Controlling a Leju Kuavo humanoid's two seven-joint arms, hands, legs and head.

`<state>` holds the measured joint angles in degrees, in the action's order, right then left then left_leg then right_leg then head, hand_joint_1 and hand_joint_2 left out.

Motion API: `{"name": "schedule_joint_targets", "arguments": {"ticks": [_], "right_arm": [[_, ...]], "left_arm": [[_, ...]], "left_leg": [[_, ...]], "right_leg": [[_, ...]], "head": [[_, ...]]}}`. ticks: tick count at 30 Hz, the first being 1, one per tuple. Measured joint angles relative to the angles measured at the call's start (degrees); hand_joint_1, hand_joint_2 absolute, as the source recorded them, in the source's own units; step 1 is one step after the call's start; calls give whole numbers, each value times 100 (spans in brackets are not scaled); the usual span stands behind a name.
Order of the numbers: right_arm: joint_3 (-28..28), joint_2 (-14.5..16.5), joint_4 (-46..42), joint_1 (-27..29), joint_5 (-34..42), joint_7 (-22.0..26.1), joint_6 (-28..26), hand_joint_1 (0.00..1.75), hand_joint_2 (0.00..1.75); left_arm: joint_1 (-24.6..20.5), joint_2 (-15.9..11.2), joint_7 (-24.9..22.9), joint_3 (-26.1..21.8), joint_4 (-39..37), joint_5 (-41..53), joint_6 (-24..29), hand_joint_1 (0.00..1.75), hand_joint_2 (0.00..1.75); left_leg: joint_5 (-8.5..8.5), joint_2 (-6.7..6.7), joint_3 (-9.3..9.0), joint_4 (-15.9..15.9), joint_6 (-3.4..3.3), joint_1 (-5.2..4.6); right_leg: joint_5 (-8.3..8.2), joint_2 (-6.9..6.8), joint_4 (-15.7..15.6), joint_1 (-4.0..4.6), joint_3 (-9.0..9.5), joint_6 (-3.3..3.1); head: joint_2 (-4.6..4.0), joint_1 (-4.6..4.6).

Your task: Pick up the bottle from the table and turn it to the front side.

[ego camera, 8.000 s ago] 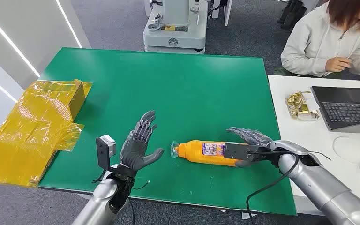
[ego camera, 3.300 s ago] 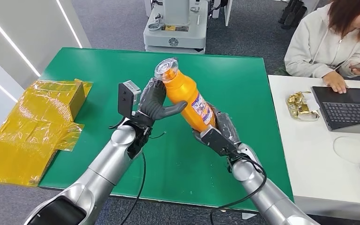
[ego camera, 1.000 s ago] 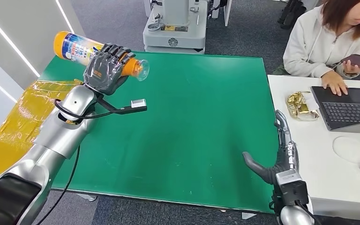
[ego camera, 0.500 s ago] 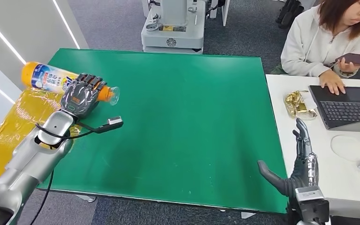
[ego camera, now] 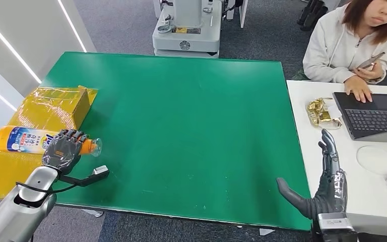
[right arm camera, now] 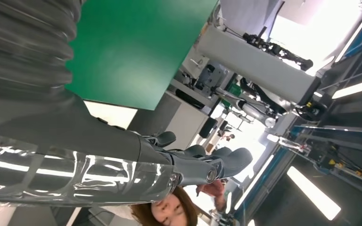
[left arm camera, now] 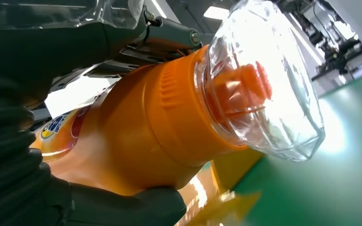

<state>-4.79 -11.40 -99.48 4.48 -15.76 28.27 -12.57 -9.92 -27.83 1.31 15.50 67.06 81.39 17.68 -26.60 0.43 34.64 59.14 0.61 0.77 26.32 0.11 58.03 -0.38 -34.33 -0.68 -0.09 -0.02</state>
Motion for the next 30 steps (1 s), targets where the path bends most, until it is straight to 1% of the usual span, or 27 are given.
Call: {"name": "schedule_joint_targets", "arguments": {"ticks": [6,10,11,14,15,19,25,30], "right_arm": [[-58,121,-15,-132,-169,-79,70,0,175],[-159,182,69,-328,-236,-66,146,0,175],[-182,194,93,-380,-242,-61,158,0,175],[-227,219,151,-485,-258,-51,174,0,175],[-240,223,168,-512,-265,-49,183,0,175],[-303,237,226,-645,-296,-73,279,0,175],[-349,196,312,-751,-143,-103,352,0,175],[-349,81,408,-752,83,-28,323,0,175]], "left_arm": [[-31,406,120,-87,-690,131,447,175,175],[-101,622,124,-135,-1017,175,729,175,175],[-128,662,125,-148,-1077,177,767,168,175],[-190,744,139,-184,-1210,174,820,38,175],[-211,771,160,-207,-1252,149,820,0,175],[-395,895,263,-356,-1546,-60,852,0,175],[-785,995,425,-598,-2318,-160,1307,0,175],[-983,1075,601,-708,-2703,-220,1480,0,175]], "left_leg": [[0,-6,-1,2,0,-1],[0,-12,-2,2,0,-1],[1,-16,-3,2,0,-1],[3,-29,-3,1,1,0],[4,-31,-3,0,1,0],[13,-41,-6,0,-8,-1],[17,-44,-26,-1,-6,-1],[17,-49,-35,-1,-6,-2]], "right_leg": [[-1,-5,0,0,3,-1],[-1,-13,0,0,5,-1],[-1,-19,0,0,6,-1],[0,-34,1,0,10,-1],[0,-38,1,0,11,-1],[0,-53,4,0,18,-1],[-2,-57,8,0,34,-3],[-2,-62,8,-1,45,-3]], "head": [[0,-1],[0,-1],[0,-1],[0,-1],[0,-1],[0,0],[0,-1],[0,-1]]}}
